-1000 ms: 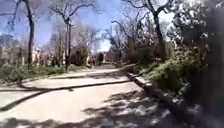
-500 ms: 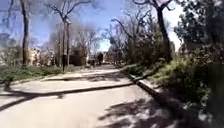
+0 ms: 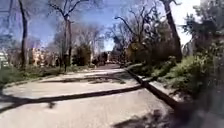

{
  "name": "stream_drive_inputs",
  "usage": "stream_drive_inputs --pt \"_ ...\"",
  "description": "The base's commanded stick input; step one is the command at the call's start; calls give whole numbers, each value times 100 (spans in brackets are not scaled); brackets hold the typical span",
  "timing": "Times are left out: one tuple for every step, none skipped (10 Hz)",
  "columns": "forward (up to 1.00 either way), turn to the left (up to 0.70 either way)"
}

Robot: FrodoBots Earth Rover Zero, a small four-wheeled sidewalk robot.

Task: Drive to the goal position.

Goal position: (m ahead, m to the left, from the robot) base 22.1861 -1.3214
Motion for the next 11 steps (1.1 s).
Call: stream_drive_inputs --pt "100 0" --pt "100 0" --pt "100 0" --pt "100 0" --pt "100 0" --pt "100 0" --pt "100 0" --pt "100 0" --pt "100 0" --pt "100 0" --pt "100 0"
